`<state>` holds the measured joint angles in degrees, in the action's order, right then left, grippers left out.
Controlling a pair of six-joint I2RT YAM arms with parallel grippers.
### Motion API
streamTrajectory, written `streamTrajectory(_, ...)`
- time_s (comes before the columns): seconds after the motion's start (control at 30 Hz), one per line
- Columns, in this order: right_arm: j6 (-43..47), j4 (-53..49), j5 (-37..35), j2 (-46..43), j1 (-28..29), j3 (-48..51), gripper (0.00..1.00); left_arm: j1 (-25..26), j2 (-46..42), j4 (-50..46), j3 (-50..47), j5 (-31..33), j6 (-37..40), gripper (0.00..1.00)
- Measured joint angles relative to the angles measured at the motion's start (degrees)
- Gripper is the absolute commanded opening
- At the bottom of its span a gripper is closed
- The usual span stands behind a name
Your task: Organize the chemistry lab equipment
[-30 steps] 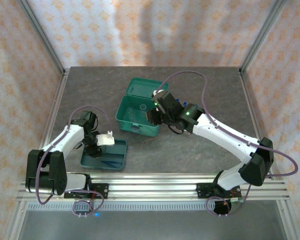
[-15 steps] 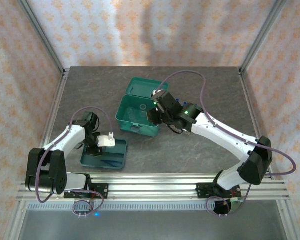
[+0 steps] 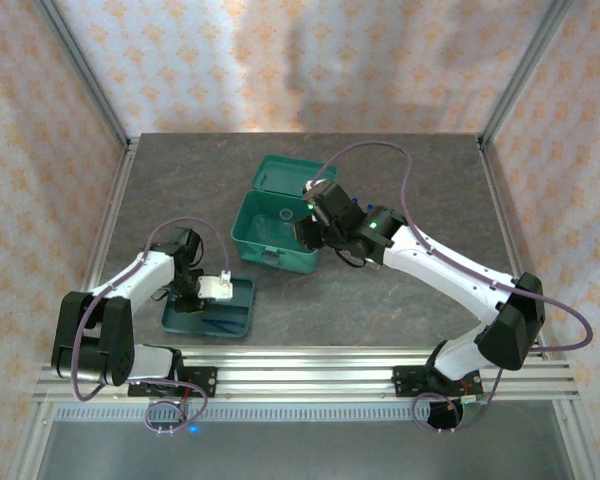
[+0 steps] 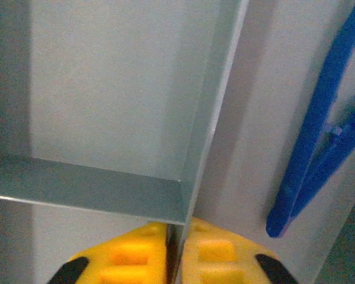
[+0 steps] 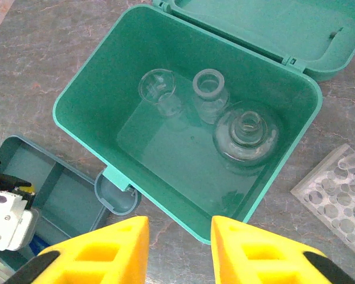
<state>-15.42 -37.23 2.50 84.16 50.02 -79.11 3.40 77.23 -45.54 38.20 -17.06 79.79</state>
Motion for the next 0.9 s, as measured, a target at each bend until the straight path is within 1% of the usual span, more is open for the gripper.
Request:
streamTrajectory(0.03, 0.0, 0.0, 0.0, 0.0, 0.0, 0.0, 0.32, 0.0, 0.0, 0.0, 0.0, 0.0, 0.3, 0.00)
streamTrajectory(0.3, 0.0, 0.0, 0.0, 0.0, 0.0, 0.0, 0.32, 0.9, -1.0, -0.5, -0.1, 0.0, 0.2, 0.00)
streamTrajectory(0.57, 0.0, 0.0, 0.0, -0.6, 0.0, 0.2, 0.31, 2.1, -6.0, -5.7, 0.9, -0.3, 0.2, 0.00)
streamTrajectory(0.63, 0.0, 0.0, 0.0, -0.9, 0.0, 0.2, 0.31, 2.7, -7.2, -7.4, 1.9, -0.4, 0.2, 0.00)
streamTrajectory(0.73, -0.3, -0.1, -0.2, -0.8, 0.0, 0.2, 0.34, 3.4, -9.0, -10.1, 4.0, -0.5, 0.0, 0.00)
streamTrajectory(0.9, -1.3, -0.9, -1.3, -0.1, -0.1, -0.2, 0.35, 4.6, -10.9, -14.9, 10.5, -1.2, -0.6, 0.00)
